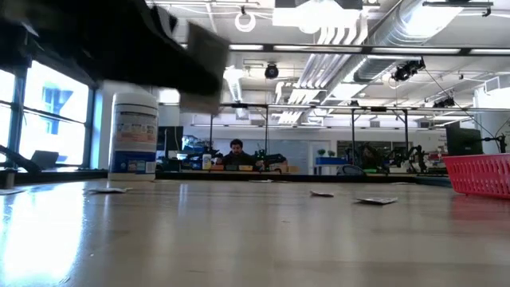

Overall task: Pick & Place First Aid Supplies
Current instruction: Put the ointment pack into the left red bin

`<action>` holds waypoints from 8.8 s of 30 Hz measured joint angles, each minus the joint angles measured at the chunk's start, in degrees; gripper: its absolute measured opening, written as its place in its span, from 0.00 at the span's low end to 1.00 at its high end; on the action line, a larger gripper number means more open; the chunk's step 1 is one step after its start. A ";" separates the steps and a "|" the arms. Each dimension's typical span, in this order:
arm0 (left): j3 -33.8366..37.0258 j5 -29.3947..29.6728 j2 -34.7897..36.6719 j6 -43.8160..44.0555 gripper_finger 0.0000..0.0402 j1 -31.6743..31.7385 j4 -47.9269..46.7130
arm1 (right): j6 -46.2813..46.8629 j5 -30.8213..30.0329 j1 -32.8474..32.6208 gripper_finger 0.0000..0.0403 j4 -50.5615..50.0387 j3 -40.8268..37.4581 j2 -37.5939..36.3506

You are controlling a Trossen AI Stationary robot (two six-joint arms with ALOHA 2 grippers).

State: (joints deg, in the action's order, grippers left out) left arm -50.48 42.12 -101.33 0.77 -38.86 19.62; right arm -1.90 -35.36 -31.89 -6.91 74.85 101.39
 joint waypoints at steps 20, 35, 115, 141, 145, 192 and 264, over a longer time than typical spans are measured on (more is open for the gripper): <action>-19.35 -29.89 9.89 82.16 0.00 -26.07 -88.63 | 3.11 2.62 0.06 0.35 -2.26 0.05 0.01; -4.85 -38.89 9.81 89.71 0.03 -22.98 -84.56 | 3.55 5.93 2.74 0.35 -1.98 -0.02 0.08; -18.22 22.89 2.37 46.58 0.30 -0.41 -58.59 | 31.28 18.16 10.64 0.00 -6.98 -23.53 0.25; -18.21 -0.63 -13.46 17.79 0.30 9.91 -22.16 | 22.39 17.83 6.09 0.01 -7.41 -13.19 0.12; -18.14 -4.07 -15.72 15.89 0.30 10.89 -17.30 | 22.41 16.63 6.09 0.05 -7.73 -15.47 0.12; -18.23 -10.71 -16.90 17.06 0.30 12.99 -18.51 | 19.79 21.60 13.22 0.27 26.65 -31.52 7.16; -17.89 -9.61 -14.84 19.34 0.00 12.46 -18.98 | 21.28 6.37 2.85 0.26 15.14 -31.67 -11.66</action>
State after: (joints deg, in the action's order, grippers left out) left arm -68.37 32.50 -116.17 20.12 -26.40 0.64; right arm 19.38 -28.99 -29.04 8.23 43.18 89.73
